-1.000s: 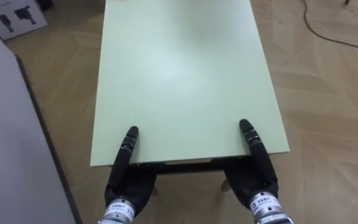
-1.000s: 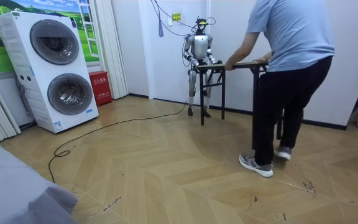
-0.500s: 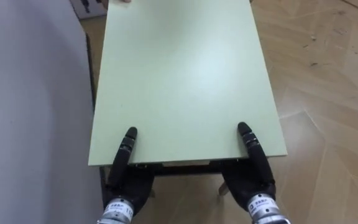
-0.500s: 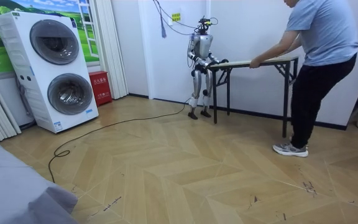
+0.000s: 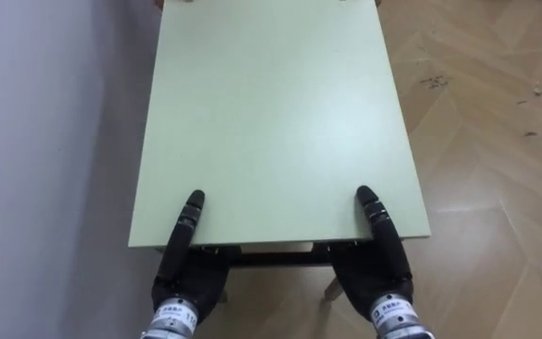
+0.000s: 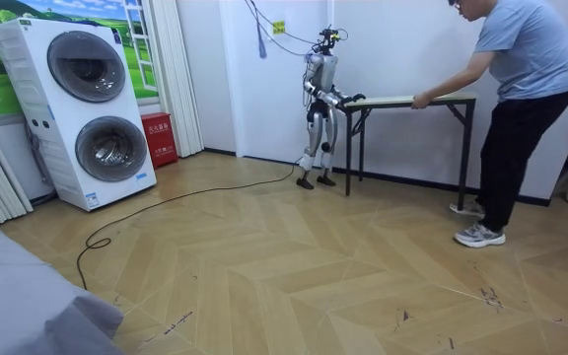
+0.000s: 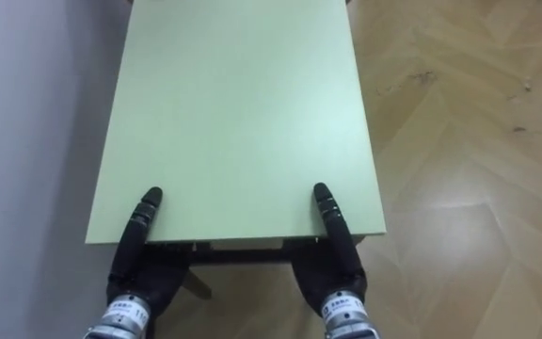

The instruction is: Move table with human

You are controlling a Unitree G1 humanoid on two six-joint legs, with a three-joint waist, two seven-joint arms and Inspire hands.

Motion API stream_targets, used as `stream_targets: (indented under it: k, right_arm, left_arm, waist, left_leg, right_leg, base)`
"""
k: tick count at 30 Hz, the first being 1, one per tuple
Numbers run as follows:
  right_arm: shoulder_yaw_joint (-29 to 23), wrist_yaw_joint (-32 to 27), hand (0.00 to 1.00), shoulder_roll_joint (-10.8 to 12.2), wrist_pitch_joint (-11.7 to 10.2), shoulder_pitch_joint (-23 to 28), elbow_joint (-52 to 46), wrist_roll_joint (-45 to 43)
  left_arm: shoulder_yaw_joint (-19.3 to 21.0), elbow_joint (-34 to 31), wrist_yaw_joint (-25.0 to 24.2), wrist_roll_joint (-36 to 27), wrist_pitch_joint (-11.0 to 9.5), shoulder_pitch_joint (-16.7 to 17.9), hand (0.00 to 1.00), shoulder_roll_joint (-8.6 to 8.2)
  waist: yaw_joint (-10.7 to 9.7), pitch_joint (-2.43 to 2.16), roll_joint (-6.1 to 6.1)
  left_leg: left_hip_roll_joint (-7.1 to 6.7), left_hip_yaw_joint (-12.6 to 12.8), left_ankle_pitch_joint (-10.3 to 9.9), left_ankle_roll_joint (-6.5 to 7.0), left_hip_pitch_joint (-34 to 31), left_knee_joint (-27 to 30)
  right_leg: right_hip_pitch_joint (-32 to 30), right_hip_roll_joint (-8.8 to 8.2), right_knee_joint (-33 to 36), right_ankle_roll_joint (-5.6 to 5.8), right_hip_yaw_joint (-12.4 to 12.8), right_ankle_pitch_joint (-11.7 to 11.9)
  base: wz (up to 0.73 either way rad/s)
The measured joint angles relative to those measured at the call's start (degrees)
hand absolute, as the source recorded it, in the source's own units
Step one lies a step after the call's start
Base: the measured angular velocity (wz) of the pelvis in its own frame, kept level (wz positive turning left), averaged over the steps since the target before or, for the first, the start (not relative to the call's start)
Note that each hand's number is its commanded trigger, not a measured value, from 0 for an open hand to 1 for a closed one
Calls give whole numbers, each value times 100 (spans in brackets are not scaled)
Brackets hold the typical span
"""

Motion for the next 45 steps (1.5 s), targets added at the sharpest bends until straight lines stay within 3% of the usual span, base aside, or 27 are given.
stream_targets:
  k: [6, 9, 13, 15, 17, 18, 20, 21, 23, 28, 36, 40, 45]
  right_arm:
    - [-10, -13, 100, -20, -10, 7, 2, -3]
    - [-78, -13, 100, -18, 61, 14, 2, -4]
    - [-164, -34, 100, -34, 116, 45, 3, -15]
    - [-163, -44, 100, -38, 112, 47, 2, -13]
    - [-162, -57, 100, -41, 102, 54, -9, 8]
    - [-162, -64, 100, -42, 98, 58, -19, 27]
    - [-163, -148, 100, -37, 88, 55, -52, 46]
    - [-163, -175, 100, -35, 89, 51, -60, 47]
    - [-162, -235, 100, -12, 97, 48, -61, 55]
    - [-171, -300, 100, -11, 102, 52, -60, 71]
    - [-169, -300, 100, 10, 106, 64, -37, 114]
    - [-199, -299, 100, 18, 110, 67, 2, 128]
    - [-203, -299, 100, 40, 109, 71, 65, 154]
  left_arm:
    - [-13, 5, 50, -1, 27, -2, 100, -12]
    - [5, 9, 54, -1, 86, -7, 100, -11]
    - [-27, 47, 99, -7, 150, -40, 100, -15]
    - [28, 53, 107, -5, 168, -44, 100, -19]
    - [58, 54, 122, -3, 232, -73, 100, -7]
    - [55, 54, 138, -4, 246, -99, 100, 15]
    - [39, 53, 222, -4, 248, -146, 100, 17]
    - [46, 53, 228, -4, 246, -146, 100, 4]
    - [65, 53, 255, -4, 246, -146, 100, 0]
    - [48, 53, 317, 31, 245, -147, 100, -2]
    - [18, 69, 331, 141, 252, -146, 100, -6]
    - [-4, 73, 331, 163, 276, -146, 100, -7]
    - [-10, 121, 331, 206, 286, -140, 100, -11]
  waist:
    - [-98, 9, 35]
    - [-99, 26, 72]
    - [-244, 40, 162]
    - [-256, 39, 164]
    - [-389, 38, 161]
    - [-390, 38, 154]
    - [-361, 38, 131]
    - [-355, 41, 126]
    - [-354, 67, 63]
    - [-397, 70, -34]
    - [-429, 71, -35]
    - [-496, 67, -27]
    - [-426, 65, -18]
  left_leg:
    - [-16, -22, -45, 68, -75, 26]
    - [-62, -170, -62, 92, -73, 20]
    - [-201, -407, -72, 103, 17, -6]
    - [-198, -242, -73, 100, 23, -27]
    - [-110, 380, -73, 100, 38, -74]
    - [-97, 423, -73, 100, 60, -108]
    - [-96, 420, -73, 101, 167, -198]
    - [-101, 421, -73, 101, 195, -221]
    - [-109, 504, -73, 101, 339, -339]
    - [-108, 541, -73, 101, 424, -406]
    - [-90, 631, -75, 104, 440, -446]
    - [-65, 634, -122, 176, 443, -461]
    - [-66, 677, -122, 176, 482, -462]
  right_leg:
    - [-103, -24, 311, 54, -119, -45]
    - [-357, -66, 387, 124, 199, -206]
    - [-799, -142, 559, 48, 351, -155]
    - [-730, -140, 620, 45, 327, -150]
    - [-647, -130, 603, 51, 353, -169]
    - [-642, -130, 600, 53, 389, -170]
    - [-604, -117, 574, 59, 665, -174]
    - [-585, -112, 566, 60, 683, -173]
    - [-414, -94, 396, 56, 677, -167]
    - [-231, -76, 134, 32, 654, -115]
    - [-203, -56, 75, 32, 632, -102]
    - [-200, -25, 76, 31, 635, -103]
    - [-180, -42, 77, 31, 655, -103]
  base:
    - [27]
    - [14]
    - [32]
    - [27]
    - [40]
    - [21]
    - [-5]
    - [-12]
    - [-8]
    - [-1]
    - [1]
    - [5]
    - [-7]
